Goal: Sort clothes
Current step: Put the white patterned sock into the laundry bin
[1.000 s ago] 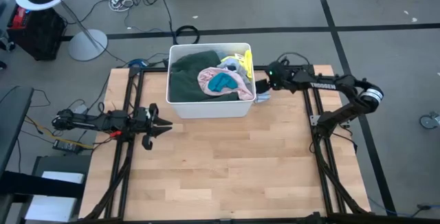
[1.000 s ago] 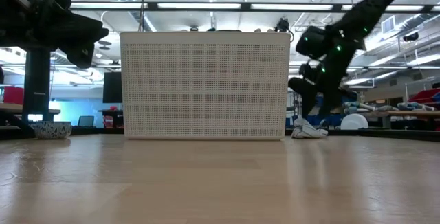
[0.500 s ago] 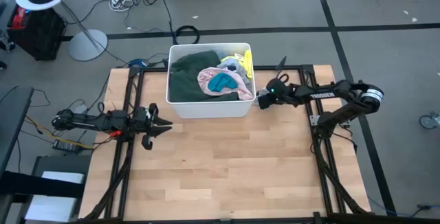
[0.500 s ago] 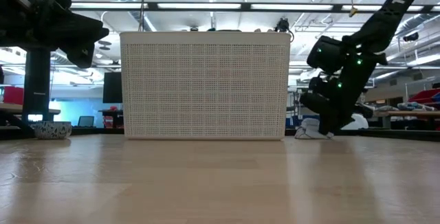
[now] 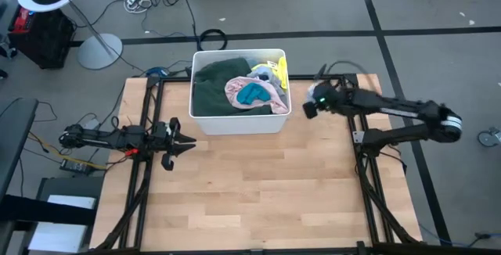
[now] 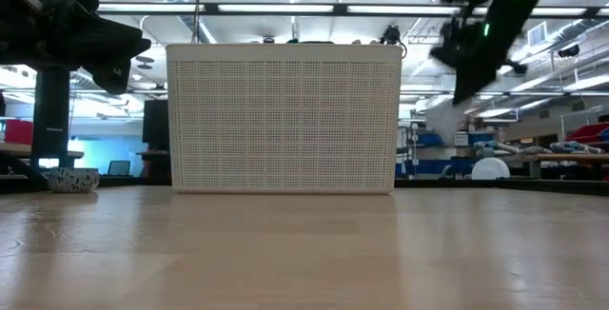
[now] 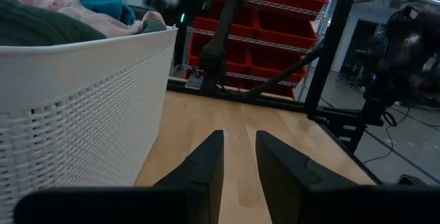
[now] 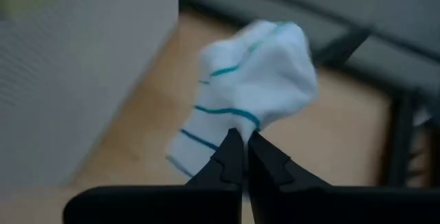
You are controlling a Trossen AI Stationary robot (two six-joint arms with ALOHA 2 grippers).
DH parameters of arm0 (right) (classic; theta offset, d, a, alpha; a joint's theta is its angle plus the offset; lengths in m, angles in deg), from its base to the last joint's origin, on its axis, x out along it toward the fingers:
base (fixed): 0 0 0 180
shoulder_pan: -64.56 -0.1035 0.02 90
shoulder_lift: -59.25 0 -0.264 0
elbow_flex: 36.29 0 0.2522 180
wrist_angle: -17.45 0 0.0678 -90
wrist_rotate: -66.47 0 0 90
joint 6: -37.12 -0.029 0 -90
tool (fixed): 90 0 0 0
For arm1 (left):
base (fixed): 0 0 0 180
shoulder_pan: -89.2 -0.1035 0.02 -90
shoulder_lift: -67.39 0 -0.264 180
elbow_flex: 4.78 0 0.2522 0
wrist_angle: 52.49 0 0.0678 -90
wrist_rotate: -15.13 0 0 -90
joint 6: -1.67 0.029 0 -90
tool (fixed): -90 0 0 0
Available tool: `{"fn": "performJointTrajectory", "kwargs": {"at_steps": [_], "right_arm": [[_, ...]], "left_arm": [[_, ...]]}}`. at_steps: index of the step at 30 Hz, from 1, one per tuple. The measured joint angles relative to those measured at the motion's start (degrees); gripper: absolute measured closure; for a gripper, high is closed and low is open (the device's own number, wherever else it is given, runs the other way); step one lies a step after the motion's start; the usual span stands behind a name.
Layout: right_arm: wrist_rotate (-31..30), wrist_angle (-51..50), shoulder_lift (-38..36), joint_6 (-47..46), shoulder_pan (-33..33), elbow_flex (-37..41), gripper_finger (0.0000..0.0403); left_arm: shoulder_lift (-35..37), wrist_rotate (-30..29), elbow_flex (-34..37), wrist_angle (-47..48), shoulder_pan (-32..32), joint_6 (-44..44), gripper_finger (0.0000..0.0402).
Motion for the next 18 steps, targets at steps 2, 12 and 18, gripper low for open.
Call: {"fn": "performJointTrajectory", "kwargs": {"at_steps": [2, 12, 18], "right_arm": [[-2.3, -4.4, -3.6, 0.6, -0.9, -4.7, 0.0401], [-5.3, -5.1, -3.0, 11.7, -4.3, -27.7, 0.0402], [1.5, 0.5, 8.1, 17.8, -4.7, -37.1, 0.0402]], "left_arm": [[0.0, 0.0, 0.0, 0.0, 0.0, 0.0, 0.0312], [0.0, 0.0, 0.0, 0.0, 0.0, 0.0, 0.0312], [0.0, 0.0, 0.0, 0.0, 0.0, 0.0, 0.0312]]}}
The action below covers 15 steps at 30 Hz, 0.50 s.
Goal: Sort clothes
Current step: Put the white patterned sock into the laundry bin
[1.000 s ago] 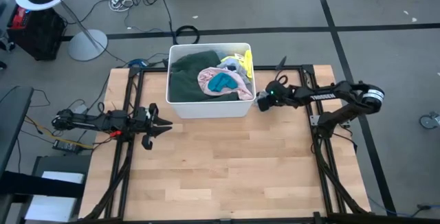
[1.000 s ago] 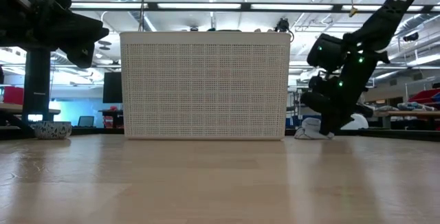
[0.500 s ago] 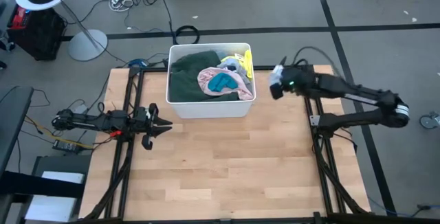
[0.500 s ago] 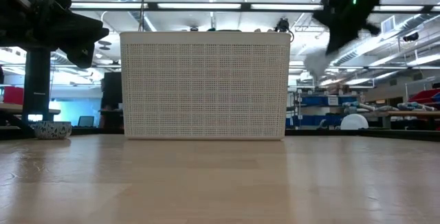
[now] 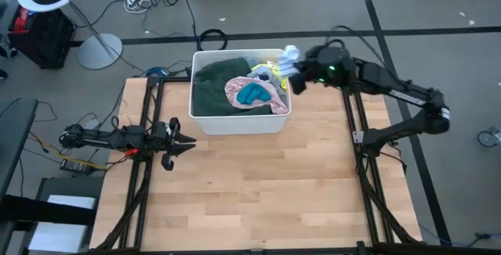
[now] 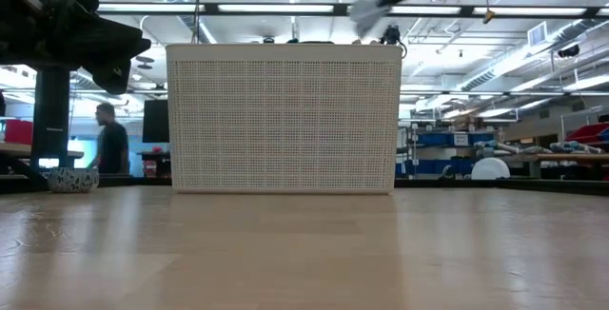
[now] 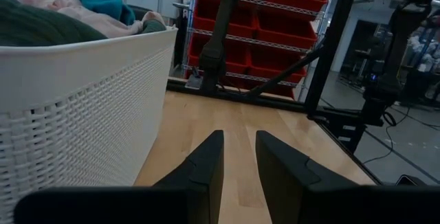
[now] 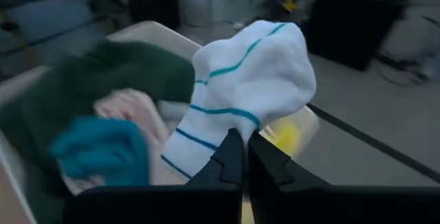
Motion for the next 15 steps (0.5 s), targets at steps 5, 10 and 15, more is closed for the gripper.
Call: {"fn": "performJointTrajectory", "kwargs": {"at_steps": [5, 10, 15], "right_arm": [[4.5, 8.4, 8.8, 3.4, 0.0, -5.2, 0.0385], [8.3, 13.1, 15.8, 3.8, 0.0, -8.9, 0.0373], [11.4, 12.8, 20.6, 3.8, 0.0, -10.2, 0.0362]], "left_arm": [[0.0, 0.0, 0.0, 0.0, 0.0, 0.0, 0.0312], [0.0, 0.0, 0.0, 0.0, 0.0, 0.0, 0.0312], [0.0, 0.0, 0.0, 0.0, 0.0, 0.0, 0.0312]]}}
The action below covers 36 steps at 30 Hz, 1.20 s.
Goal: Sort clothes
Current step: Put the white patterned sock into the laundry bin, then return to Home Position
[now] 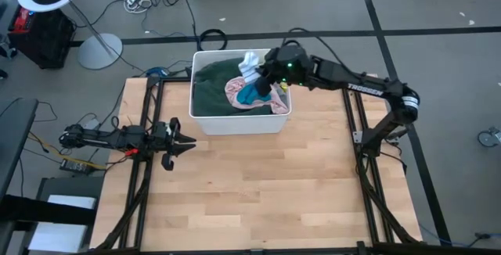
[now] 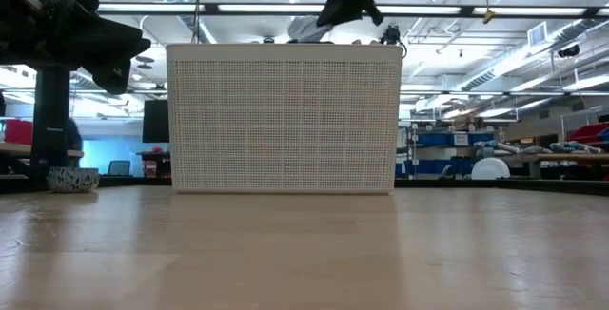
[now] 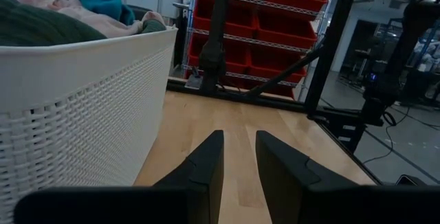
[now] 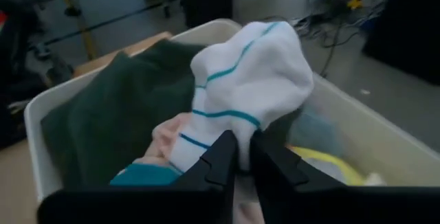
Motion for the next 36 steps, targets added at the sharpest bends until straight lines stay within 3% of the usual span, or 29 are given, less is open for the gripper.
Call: {"fn": "performJointTrajectory", "kwargs": {"at_steps": [4, 13, 19, 36], "right_arm": [[3.6, 0.2, 1.1, 0.0, 0.0, 0.0, 0.0329], [3.7, -1.5, -2.4, 0.0, 0.2, -0.1, 0.0214], [3.7, -5.2, -6.2, -0.3, 0.2, -0.1, 0.0161], [5.0, -34.2, -22.1, -1.7, -3.7, -0.1, 0.0144]], "left_arm": [[0.0, 0.0, 0.0, 0.0, 0.0, 0.0, 0.0312], [0.0, 0.0, 0.0, 0.0, 0.0, 0.0, 0.0312], [0.0, 0.0, 0.0, 0.0, 0.0, 0.0, 0.0312], [0.0, 0.0, 0.0, 0.0, 0.0, 0.0, 0.0312]]}}
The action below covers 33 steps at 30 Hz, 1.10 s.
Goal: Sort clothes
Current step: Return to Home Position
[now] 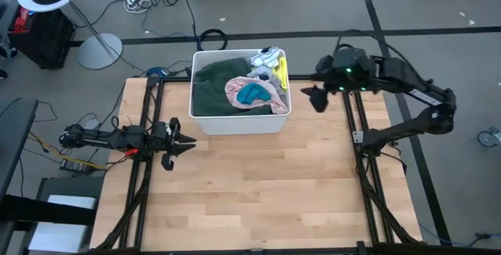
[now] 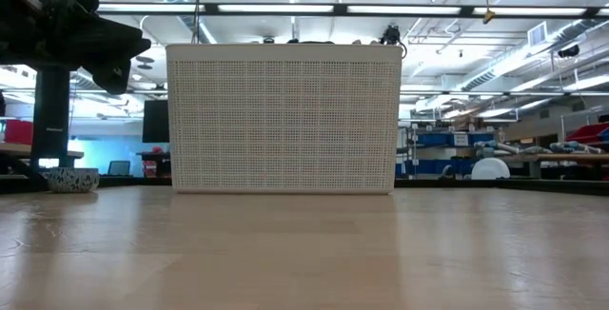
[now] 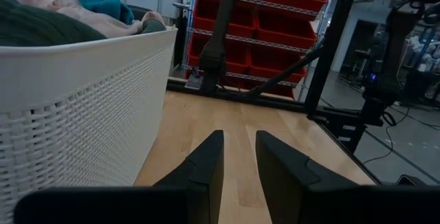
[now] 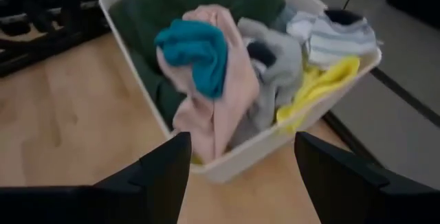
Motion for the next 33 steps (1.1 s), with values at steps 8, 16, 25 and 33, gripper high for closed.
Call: {"fn": "performJointTrajectory", "kwargs": {"at_steps": [8, 16, 25, 33], "right_arm": [[0.2, -10.6, -6.5, -6.3, -3.3, 3.3, 0.0142], [0.8, -1.3, -17.3, -9.7, -8.2, 22.6, 0.0142], [6.4, 22.8, -27.7, -12.0, -12.1, 51.8, 0.0142], [6.4, 44.9, -37.6, -12.9, -17.2, 69.9, 0.0142]], "left_arm": [[0.0, 0.0, 0.0, 0.0, 0.0, 0.0, 0.0312], [0.0, 0.0, 0.0, 0.0, 0.0, 0.0, 0.0312], [0.0, 0.0, 0.0, 0.0, 0.0, 0.0, 0.0312], [0.0, 0.0, 0.0, 0.0, 0.0, 0.0, 0.0312]]}}
